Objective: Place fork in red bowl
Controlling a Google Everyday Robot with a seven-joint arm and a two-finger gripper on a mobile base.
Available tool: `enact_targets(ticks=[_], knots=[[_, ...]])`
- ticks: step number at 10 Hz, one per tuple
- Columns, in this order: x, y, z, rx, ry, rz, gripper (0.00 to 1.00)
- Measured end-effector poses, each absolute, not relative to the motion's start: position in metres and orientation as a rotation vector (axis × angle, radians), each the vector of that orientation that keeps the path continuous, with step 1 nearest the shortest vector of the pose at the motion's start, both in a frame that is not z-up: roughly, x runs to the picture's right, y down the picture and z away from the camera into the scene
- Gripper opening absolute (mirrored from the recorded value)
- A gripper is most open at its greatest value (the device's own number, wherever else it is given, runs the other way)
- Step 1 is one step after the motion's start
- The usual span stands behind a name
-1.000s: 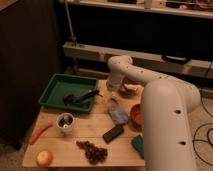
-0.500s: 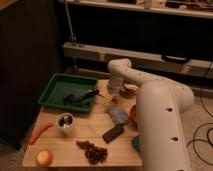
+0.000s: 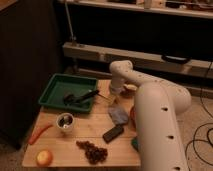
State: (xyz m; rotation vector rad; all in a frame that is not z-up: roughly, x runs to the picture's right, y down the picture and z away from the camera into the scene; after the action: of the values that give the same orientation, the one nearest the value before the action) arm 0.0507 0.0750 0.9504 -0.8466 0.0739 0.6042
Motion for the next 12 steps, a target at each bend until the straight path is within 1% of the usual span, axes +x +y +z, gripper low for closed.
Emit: enact_targets(ticks=[2,3,4,6,8,9,11,12], knots=[[0.053,0.076,0.95,-0.849,0.085,0.605,0.1],[0.054,0.073,0.947,-0.845,0.095,0.615,0.04],[0.056,0.066,0.938,-0.836,0.106,0.629,0.02],[0.063,0.048,0.915,-0.815,0.115,0.649,0.02],[0.082,0.018,0.871,-0.801,0.119,0.697,0.02],[0.096,0.009,0.853,-0.8,0.12,0.723,0.02],[0.142,0.008,0.817,-0.799,0.137,0.781,0.02],[0.157,0.012,0.809,-0.8,0.143,0.796,0.02]])
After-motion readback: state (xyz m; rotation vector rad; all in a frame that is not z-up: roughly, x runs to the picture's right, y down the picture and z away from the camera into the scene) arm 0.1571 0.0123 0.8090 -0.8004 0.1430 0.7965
